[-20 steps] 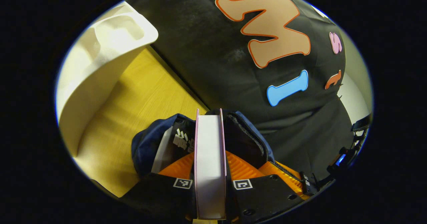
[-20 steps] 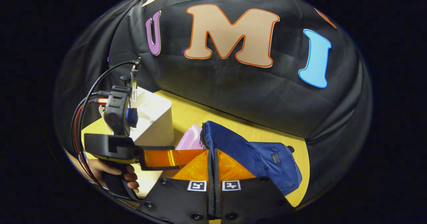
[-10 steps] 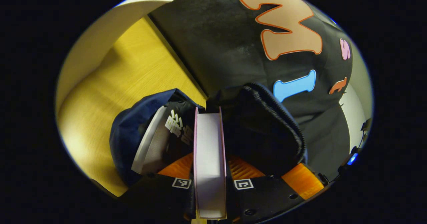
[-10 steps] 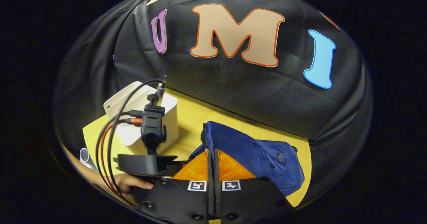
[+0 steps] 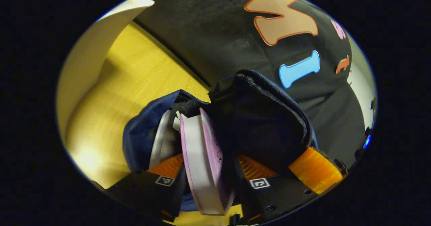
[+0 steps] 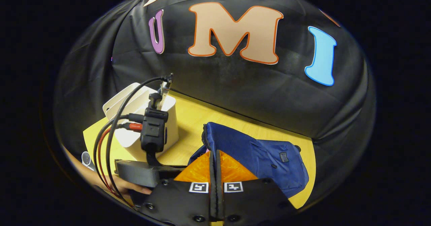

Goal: Open the schoolbag, grab two books from the bookshelf and put them into the schoolbag.

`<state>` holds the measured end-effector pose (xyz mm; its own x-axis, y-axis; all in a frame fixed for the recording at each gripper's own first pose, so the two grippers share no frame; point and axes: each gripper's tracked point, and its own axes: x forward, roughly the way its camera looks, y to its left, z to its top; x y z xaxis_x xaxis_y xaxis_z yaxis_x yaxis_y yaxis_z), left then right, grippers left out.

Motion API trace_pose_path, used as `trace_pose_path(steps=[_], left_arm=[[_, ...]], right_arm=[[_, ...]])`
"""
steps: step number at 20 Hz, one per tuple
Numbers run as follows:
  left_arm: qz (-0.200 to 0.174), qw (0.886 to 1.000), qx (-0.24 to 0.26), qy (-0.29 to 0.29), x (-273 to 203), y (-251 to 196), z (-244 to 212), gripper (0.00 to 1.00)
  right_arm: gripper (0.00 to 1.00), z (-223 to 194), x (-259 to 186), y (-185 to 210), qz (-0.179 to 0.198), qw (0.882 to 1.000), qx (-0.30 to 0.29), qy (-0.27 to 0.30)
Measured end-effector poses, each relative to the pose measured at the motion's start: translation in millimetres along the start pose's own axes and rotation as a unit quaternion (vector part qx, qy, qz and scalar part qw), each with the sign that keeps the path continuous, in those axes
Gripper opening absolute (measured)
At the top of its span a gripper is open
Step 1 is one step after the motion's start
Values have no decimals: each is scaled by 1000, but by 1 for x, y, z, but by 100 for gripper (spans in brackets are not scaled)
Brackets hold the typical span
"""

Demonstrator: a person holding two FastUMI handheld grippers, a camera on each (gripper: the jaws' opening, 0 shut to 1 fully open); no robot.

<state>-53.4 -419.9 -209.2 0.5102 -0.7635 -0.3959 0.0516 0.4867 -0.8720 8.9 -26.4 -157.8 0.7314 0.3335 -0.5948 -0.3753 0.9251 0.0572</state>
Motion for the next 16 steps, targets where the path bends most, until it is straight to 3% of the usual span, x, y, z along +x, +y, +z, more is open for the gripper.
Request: trace_pose_path(steps=[2,3,4,10,11,12,14,15,16], left_arm=[[8,1000,22,-8,-11,1,8,86],[14,999,37,-15,-17,3,13,83],[18,998,57,-24,-25,3,20,88],[35,987,146,-57,-66,-6,60,88],[38,985,154,-63,-76,-8,69,83],[41,984,159,-70,-85,-8,78,88],[47,981,168,-90,-105,-8,99,88],[51,978,175,-101,-115,-9,110,88],[56,975,185,-112,-125,-7,122,88]], right_arm=[[3,0,1,-5,-3,1000,9,1],[3,1,2,-7,-4,1000,12,1],[3,1,2,-9,-6,1000,12,0],[1,-6,6,-10,-11,1000,16,8],[3,-6,7,-9,-10,1000,15,10],[1,-8,7,-5,-7,1000,13,13],[2,-15,11,-1,-3,1000,10,25],[8,-19,11,3,2,999,10,32],[6,-24,10,7,4,999,11,37]])
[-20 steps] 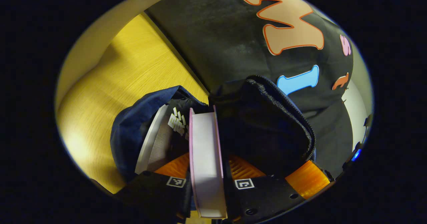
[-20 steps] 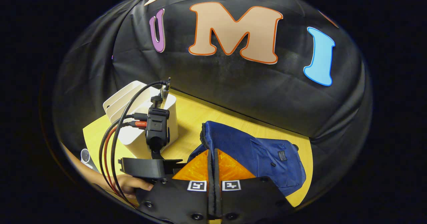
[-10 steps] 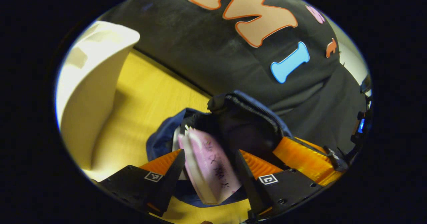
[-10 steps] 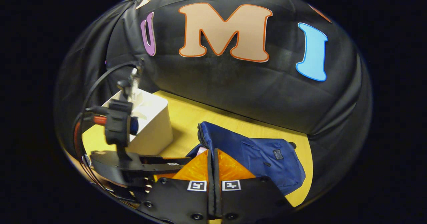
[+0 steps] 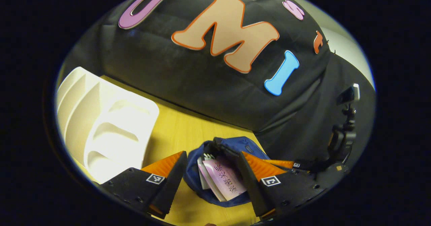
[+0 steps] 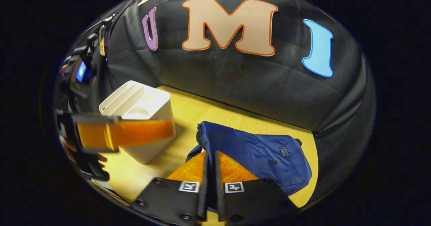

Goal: Open the schoolbag, grab two books from the bookshelf and put them into the schoolbag.

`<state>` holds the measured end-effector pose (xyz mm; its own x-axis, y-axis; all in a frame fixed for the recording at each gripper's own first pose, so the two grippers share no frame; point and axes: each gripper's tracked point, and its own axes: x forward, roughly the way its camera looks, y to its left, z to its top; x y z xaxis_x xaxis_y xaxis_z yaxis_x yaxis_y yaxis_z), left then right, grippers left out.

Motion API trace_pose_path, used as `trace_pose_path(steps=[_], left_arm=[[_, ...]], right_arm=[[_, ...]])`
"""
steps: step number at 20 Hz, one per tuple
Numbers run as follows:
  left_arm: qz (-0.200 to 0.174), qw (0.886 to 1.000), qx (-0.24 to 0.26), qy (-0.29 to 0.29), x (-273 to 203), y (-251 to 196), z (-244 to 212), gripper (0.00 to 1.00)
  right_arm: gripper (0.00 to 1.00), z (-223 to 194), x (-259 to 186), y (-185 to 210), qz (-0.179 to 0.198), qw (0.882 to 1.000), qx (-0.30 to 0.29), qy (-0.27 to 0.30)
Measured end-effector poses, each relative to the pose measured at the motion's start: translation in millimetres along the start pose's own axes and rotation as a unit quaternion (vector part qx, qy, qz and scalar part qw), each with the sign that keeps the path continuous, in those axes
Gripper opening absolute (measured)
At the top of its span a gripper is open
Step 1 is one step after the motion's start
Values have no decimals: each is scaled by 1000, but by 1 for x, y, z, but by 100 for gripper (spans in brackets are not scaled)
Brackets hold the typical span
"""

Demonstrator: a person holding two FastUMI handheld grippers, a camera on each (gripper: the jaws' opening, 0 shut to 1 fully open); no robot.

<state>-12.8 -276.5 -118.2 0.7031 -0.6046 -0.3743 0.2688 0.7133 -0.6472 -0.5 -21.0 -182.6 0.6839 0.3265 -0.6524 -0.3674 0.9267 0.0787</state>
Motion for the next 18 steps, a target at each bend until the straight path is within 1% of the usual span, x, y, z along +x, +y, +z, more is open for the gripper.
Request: trace_pose_path(steps=[2,5,7,8,9,10,11,12,13,14,15,17,18], left_arm=[[17,999,29,-19,-14,14,22,87],[39,996,72,-36,-32,37,43,87],[57,993,91,-40,-45,53,54,88],[66,992,100,-44,-51,61,59,90],[75,990,110,-53,-58,68,66,91],[85,987,120,-66,-67,73,74,91],[96,984,130,-82,-73,78,85,91],[108,979,141,-98,-79,83,93,91],[121,974,153,-114,-86,89,103,91],[133,969,165,-125,-91,94,111,90],[144,964,178,-136,-96,100,120,93],[165,953,197,-160,-110,110,136,94],[175,948,202,-171,-116,114,144,91]], right_arm=[[41,-5,-3,8,6,1000,-1,2],[93,-3,-8,18,9,1000,-2,-6],[94,5,-13,24,7,1000,11,-25],[89,12,-16,25,3,999,22,-41],[94,21,-20,25,-2,998,37,-58],[93,28,-23,25,-8,996,55,-75],[90,37,-25,24,-18,993,72,-93],[90,44,-26,21,-28,990,88,-110],[93,52,-29,16,-40,986,102,-125],[90,59,-34,13,-50,982,113,-140],[90,67,-37,9,-59,978,125,-155],[90,80,-45,2,-78,970,137,-187],[92,86,-52,0,-87,965,139,-203]])
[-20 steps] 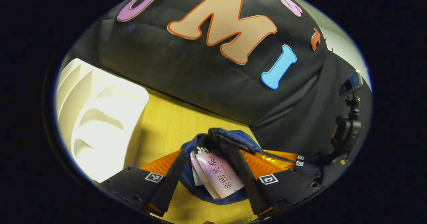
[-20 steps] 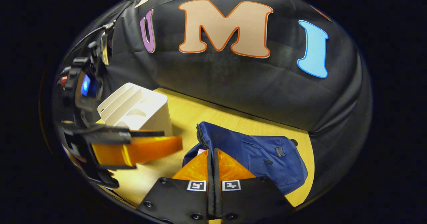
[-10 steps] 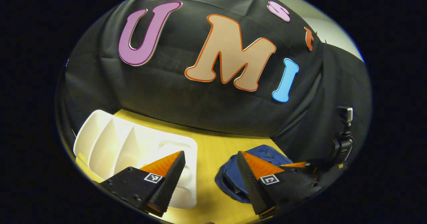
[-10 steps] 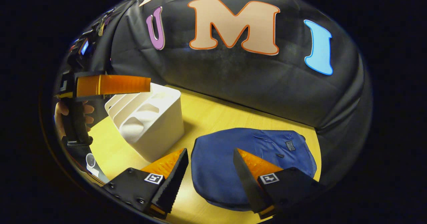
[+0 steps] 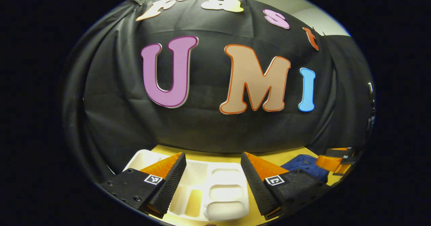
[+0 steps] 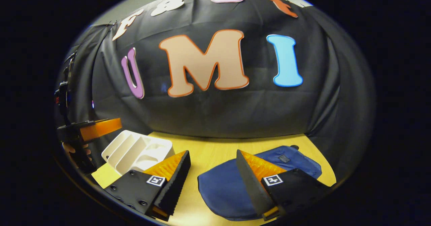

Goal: Open the schoolbag, grab two books from the bookshelf and put them into the schoolbag.

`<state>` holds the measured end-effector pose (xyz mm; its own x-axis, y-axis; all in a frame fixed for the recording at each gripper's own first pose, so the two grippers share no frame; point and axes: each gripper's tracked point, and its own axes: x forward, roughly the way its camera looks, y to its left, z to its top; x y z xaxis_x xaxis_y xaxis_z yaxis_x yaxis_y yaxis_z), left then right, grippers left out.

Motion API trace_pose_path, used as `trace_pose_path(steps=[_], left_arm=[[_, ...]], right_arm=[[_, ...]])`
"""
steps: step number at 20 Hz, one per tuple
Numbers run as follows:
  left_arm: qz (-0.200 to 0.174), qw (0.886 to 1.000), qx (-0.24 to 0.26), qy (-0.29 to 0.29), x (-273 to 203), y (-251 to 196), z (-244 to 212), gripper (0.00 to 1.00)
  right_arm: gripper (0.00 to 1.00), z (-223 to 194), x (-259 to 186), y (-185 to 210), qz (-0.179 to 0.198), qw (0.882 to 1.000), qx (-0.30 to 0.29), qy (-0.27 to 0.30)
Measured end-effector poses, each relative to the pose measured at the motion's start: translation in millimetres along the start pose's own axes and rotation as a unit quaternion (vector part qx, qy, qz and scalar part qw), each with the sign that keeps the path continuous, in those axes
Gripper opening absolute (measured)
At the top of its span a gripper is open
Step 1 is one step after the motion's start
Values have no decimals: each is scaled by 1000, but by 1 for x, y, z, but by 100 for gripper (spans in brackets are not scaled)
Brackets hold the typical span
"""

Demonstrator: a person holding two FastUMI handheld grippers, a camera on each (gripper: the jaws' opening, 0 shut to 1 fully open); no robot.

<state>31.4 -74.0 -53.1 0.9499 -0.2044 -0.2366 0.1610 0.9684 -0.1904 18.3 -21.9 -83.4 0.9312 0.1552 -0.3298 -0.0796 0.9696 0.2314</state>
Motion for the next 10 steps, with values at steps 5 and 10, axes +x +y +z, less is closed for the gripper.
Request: trace_pose_path(steps=[5,10], left_arm=[[47,997,29,-51,-8,31,28,95],[61,995,34,-71,-16,43,39,94]], right_arm=[[91,35,-5,2,-23,998,6,-64],[92,47,-8,5,-31,996,6,-88]])
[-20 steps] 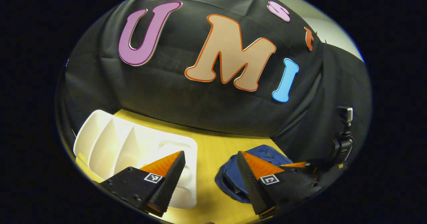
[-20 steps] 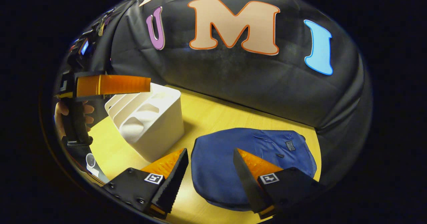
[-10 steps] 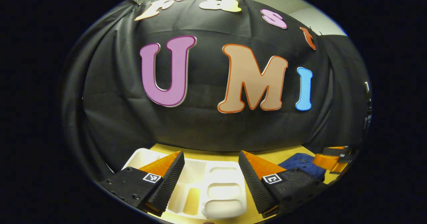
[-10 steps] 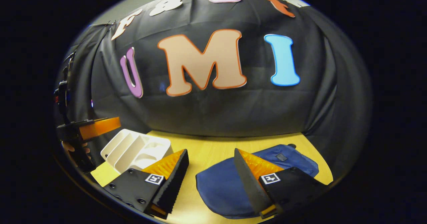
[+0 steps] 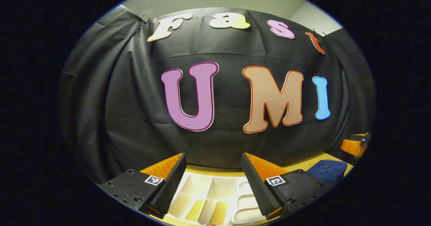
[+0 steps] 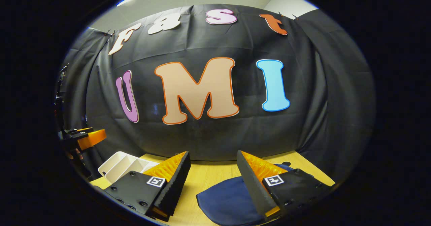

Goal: Open the schoolbag, grab two books from the bookshelf and put them into the schoolbag.

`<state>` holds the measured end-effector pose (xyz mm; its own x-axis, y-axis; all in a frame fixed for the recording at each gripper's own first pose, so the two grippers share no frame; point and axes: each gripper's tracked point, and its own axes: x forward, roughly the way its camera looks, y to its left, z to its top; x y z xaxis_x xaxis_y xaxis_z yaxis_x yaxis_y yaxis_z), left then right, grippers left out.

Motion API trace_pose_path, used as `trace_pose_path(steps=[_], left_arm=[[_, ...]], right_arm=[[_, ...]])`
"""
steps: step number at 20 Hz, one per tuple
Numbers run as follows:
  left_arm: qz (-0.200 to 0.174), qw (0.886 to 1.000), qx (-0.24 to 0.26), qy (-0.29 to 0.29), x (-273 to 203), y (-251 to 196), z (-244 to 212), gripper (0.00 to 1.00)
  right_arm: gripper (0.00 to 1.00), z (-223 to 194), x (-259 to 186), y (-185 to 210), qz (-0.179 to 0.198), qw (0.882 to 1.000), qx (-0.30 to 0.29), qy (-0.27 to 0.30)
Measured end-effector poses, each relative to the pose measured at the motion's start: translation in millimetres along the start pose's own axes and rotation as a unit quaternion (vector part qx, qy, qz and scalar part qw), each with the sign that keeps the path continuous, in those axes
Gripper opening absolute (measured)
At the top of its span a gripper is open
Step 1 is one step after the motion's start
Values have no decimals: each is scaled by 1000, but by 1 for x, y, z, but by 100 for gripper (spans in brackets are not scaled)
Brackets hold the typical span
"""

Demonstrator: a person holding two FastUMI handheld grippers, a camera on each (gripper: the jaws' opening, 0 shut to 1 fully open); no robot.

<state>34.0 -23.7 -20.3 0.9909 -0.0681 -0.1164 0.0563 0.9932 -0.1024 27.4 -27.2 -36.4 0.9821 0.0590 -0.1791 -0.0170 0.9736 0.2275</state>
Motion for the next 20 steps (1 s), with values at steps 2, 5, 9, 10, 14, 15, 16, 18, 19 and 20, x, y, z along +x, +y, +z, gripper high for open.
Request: trace_pose_path(steps=[2,5,9,10,14,15,16,18,19,20], left_arm=[[3,1000,-1,-2,-4,7,-2,92],[5,1000,-3,4,-4,8,-7,94],[5,1000,-1,1,-5,8,-5,94],[4,1000,2,-3,-4,9,-4,94],[0,1000,6,-11,-1,7,2,92],[-2,1000,7,-11,0,6,1,92],[-2,1000,8,-11,-1,7,1,94],[-5,1000,9,-15,2,7,4,95],[-5,1000,10,-16,1,7,4,94],[-6,1000,11,-17,1,8,5,95]], right_arm=[[92,1,0,4,0,1000,-2,-3],[92,2,1,7,1,1000,-2,-2],[91,7,2,8,-3,1000,-4,-9],[92,8,3,8,-4,1000,-5,-11],[91,10,3,7,-9,1000,-9,-15],[92,10,3,7,-9,1000,-8,-15],[90,11,3,8,-10,1000,-8,-14],[92,10,4,9,-11,1000,-9,-14],[92,9,5,10,-12,1000,-11,-13],[92,9,5,11,-12,1000,-11,-13]])
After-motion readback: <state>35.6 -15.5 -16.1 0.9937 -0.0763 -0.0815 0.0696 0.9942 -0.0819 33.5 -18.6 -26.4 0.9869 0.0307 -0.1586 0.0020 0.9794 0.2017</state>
